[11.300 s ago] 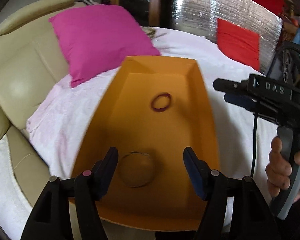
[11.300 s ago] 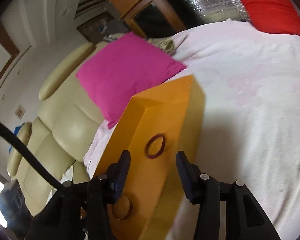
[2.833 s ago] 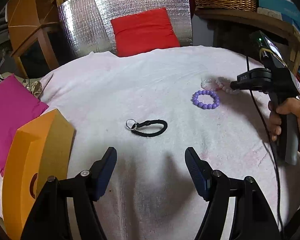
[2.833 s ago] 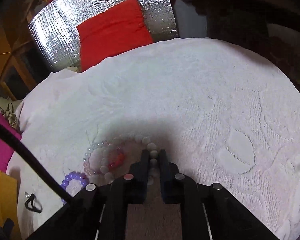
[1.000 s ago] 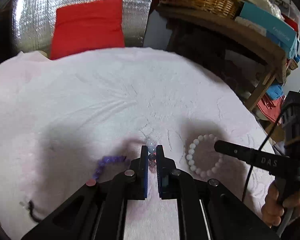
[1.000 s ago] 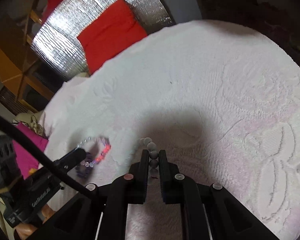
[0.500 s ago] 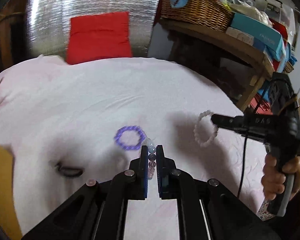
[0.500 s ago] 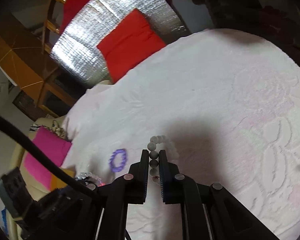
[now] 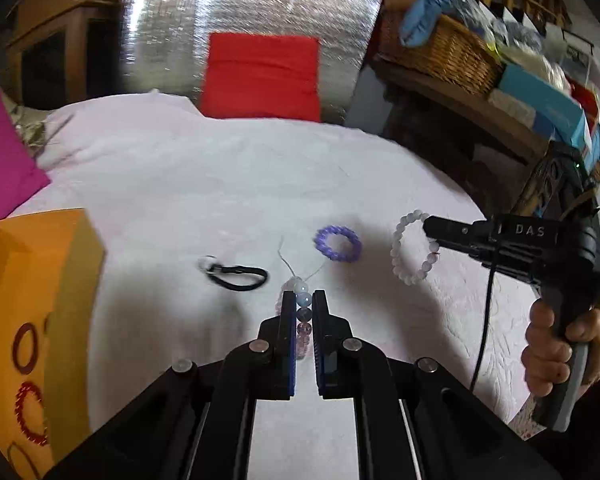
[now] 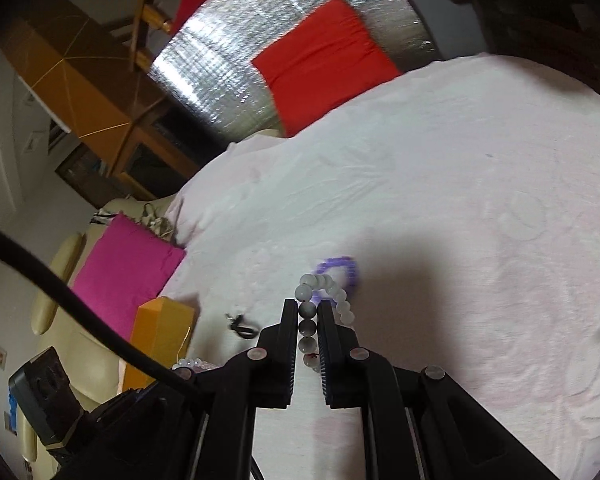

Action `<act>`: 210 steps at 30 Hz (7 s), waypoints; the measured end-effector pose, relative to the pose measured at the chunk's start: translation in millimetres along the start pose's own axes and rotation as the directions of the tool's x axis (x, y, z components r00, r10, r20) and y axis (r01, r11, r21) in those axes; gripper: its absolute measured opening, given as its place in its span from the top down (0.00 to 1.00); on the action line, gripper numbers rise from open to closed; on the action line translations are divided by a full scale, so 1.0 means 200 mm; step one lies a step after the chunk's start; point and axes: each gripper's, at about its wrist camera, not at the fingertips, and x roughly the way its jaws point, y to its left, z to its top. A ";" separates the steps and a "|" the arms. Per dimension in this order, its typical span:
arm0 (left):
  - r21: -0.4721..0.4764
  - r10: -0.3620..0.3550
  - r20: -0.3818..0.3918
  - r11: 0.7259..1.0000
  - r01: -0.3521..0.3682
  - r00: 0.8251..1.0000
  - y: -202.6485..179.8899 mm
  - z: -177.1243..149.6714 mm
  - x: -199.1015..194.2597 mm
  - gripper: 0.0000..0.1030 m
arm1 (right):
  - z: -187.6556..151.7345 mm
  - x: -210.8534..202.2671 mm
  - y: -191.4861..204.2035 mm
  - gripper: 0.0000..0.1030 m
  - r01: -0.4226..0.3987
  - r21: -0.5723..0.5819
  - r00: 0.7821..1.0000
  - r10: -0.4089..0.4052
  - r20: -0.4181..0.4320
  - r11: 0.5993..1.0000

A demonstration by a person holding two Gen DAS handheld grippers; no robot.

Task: Organize jewelry

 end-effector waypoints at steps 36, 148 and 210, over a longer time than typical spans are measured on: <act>-0.414 0.299 0.007 0.870 -0.270 0.954 1.10 -0.43 -0.73 0.93 | -0.88 0.51 1.34 0.89 -0.484 -0.403 0.852 0.312 -0.421 0.777; 0.050 0.335 0.013 0.941 -0.335 0.942 0.05 -0.01 0.15 0.16 | -0.06 0.08 -0.03 0.52 0.250 0.010 0.967 -0.250 -0.053 0.968; -0.150 0.227 -0.223 0.953 -0.263 0.948 0.36 -0.02 0.35 0.16 | -0.02 0.44 -0.04 0.52 0.291 -0.048 0.955 -0.293 -0.041 0.956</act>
